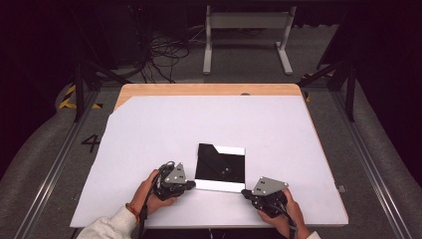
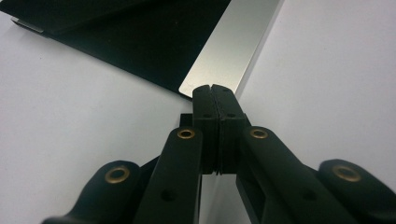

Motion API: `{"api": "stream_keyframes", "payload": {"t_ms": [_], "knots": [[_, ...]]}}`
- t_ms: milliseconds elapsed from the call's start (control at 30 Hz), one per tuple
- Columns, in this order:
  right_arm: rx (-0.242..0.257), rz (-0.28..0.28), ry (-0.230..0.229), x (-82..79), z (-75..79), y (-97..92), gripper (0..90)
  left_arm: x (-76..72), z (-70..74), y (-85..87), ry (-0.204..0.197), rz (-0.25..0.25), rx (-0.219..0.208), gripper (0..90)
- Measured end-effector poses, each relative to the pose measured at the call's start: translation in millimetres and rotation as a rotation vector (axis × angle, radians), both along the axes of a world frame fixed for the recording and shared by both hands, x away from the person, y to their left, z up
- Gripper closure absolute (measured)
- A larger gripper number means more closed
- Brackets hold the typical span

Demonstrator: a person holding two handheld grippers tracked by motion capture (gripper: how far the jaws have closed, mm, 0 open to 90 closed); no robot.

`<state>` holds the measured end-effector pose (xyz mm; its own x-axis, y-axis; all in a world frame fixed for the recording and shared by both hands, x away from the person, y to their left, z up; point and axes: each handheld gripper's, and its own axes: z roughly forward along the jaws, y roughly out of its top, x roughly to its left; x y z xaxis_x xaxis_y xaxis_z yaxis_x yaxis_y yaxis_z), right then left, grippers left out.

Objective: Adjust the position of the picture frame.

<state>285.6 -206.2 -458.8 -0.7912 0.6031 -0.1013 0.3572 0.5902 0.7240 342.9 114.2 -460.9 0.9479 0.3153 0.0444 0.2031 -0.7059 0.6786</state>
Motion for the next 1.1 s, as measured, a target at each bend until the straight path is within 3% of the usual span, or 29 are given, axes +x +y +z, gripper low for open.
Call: {"api": "stream_keyframes", "payload": {"t_ms": [200, 367, 533, 633, 733, 1100], "knots": [[0.003, 0.003, -0.005, 4.9, -0.5, 1.5, 90.0, -2.6, -0.2, -2.6, -0.037, 0.003, 0.014, 89.8], [0.003, 0.003, -0.008, 5.8, -0.7, 2.7, 90.0, -1.6, -0.2, -2.3, -0.024, 0.012, 0.003, 89.8], [-0.003, -0.021, -0.016, 1.7, 0.4, -5.7, 90.0, -11.6, 2.4, -3.3, 0.006, -0.02, -0.023, 89.7], [0.02, -0.043, 0.0, 3.3, 0.1, -13.6, 90.0, -18.8, 0.6, -9.1, -0.03, -0.041, 0.015, 89.7], [0.031, -0.048, -0.003, 4.6, -1.3, -12.1, 90.0, -17.3, -0.3, -9.2, -0.018, -0.033, 0.004, 89.8], [-0.002, -0.023, -0.01, -1.7, 0.0, -4.9, 90.0, -19.3, -1.7, -11.2, -0.054, -0.02, 0.01, 89.8]]}}
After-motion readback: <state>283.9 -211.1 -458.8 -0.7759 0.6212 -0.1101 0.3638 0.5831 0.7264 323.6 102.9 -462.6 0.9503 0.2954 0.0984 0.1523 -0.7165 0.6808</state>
